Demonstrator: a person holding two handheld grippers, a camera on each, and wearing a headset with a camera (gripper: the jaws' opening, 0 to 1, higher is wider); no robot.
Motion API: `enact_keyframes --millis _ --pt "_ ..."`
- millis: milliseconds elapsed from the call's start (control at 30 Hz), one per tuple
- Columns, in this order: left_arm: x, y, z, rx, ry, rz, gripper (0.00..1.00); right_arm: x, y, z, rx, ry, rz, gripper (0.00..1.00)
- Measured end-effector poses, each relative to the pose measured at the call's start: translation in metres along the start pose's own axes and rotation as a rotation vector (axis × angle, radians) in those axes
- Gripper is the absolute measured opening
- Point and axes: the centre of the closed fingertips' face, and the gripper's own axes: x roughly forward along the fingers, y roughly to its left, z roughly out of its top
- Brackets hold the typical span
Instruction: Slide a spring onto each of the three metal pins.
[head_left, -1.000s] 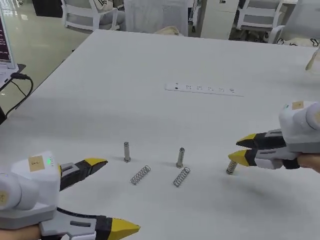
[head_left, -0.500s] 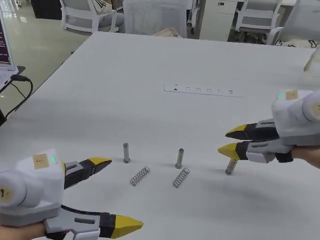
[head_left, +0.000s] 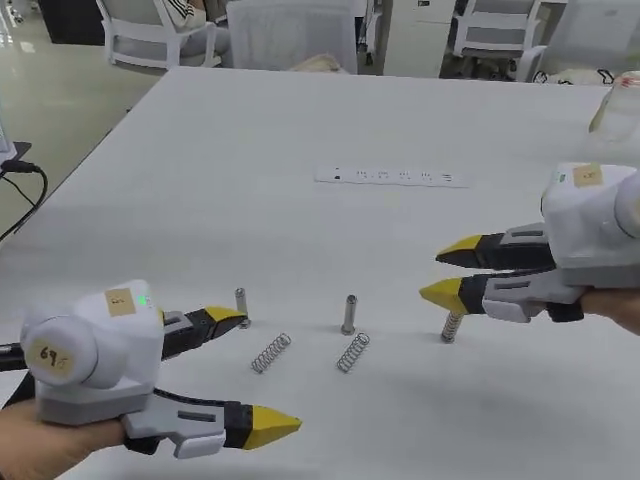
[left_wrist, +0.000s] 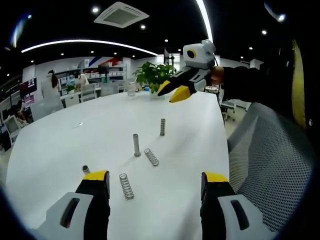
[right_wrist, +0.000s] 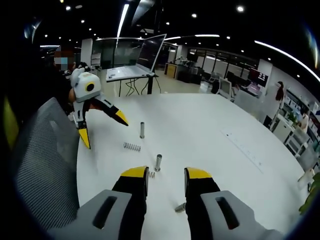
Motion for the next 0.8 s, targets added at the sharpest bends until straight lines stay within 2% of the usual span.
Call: enact_keyframes --millis 167,233,333,567,667,800 --pt "0.005 0.009 -0.009 -0.012 0.014 0.021 0.59 -0.006 0.005 0.006 -0.01 -0.016 -0.009 0.27" --pt "0.008 0.015 -0.016 -0.017 0.043 0.046 0.53 -0.008 0.006 0.008 -0.012 -0.021 -0.011 0.27" --pt "0.012 0.021 -0.024 -0.031 0.053 0.061 0.43 -0.008 0.007 0.01 -0.014 -0.024 -0.011 0.27" --pt "0.022 0.027 -0.034 -0.037 0.077 0.08 0.36 -0.008 0.007 0.01 -0.015 -0.023 -0.014 0.27" --pt "0.024 0.034 -0.04 -0.037 0.091 0.106 0.32 -0.007 0.007 0.01 -0.015 -0.021 -0.013 0.27" --pt "0.024 0.039 -0.042 -0.065 0.085 0.129 0.26 -0.007 0.008 0.01 -0.017 -0.022 -0.012 0.26"
